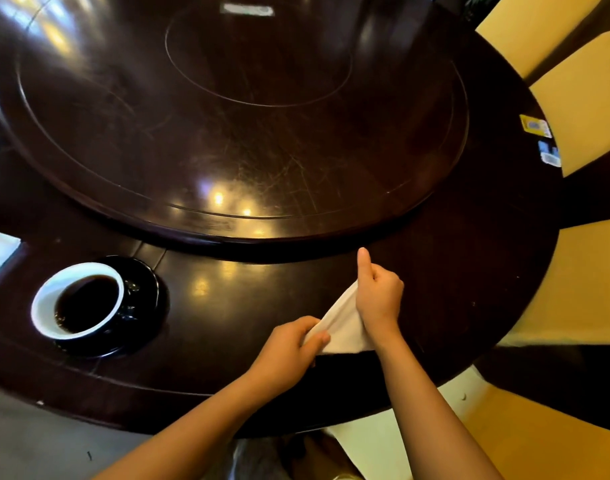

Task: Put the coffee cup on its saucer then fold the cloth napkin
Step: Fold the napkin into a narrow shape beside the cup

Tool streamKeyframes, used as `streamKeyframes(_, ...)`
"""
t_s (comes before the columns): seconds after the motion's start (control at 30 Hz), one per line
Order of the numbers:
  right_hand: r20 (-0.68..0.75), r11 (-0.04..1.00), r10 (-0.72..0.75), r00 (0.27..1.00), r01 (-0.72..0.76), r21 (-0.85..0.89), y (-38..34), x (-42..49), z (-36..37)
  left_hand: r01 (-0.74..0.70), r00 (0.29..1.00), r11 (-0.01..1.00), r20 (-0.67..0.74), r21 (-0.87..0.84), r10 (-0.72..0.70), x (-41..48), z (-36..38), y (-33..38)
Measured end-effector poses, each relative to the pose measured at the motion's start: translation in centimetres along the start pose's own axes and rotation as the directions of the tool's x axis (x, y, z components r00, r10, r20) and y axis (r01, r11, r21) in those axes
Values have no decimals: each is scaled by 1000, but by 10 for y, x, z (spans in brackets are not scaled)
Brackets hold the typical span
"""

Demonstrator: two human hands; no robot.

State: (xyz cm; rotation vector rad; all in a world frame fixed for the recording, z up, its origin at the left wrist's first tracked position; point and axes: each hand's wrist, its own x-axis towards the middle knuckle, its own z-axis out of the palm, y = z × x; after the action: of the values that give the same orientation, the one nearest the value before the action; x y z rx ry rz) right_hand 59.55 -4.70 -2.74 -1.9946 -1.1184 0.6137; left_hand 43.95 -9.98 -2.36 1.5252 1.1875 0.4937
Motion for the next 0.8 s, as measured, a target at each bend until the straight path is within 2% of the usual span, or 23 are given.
streamKeyframes(0.13,62,994,-102,993,104,-29,-25,-5,21,-12,998,988,-54,152,21,-21,-17,-9)
streamKeyframes(0.2,107,979,-193,975,198,-38,-40,-10,37,-6,990,969,-134,249,40,-36,-25,-19)
streamKeyframes(0.27,162,955,-296,941,297,20,-55,-16,54,-15,974,962,-215,273,76,-48,-34,-32)
streamKeyframes(0.33,215,902,-432,876,416,117,-69,-22,72,-46,943,958,-303,285,135,-59,-43,-49)
streamKeyframes(0.4,251,816,-578,776,550,177,-83,-29,88,-20,893,944,-419,328,164,-69,-52,-65)
streamKeyframes(0.53,277,643,-766,580,707,296,-109,-42,117,108,752,957,-651,270,99,-78,-65,-77)
streamKeyframes(0.63,335,599,-793,508,751,278,-113,-44,132,116,719,962,-689,246,89,-74,-65,-91)
streamKeyframes(0.73,510,625,-726,461,751,212,-96,-43,138,199,718,937,-693,289,62,-70,-62,-120)
streamKeyframes(0.77,542,671,-688,483,708,221,-88,-41,138,235,719,920,-693,314,53,-69,-61,-130)
streamKeyframes(0.8,540,745,-633,554,626,231,-82,-37,136,265,725,902,-687,341,47,-68,-61,-137)
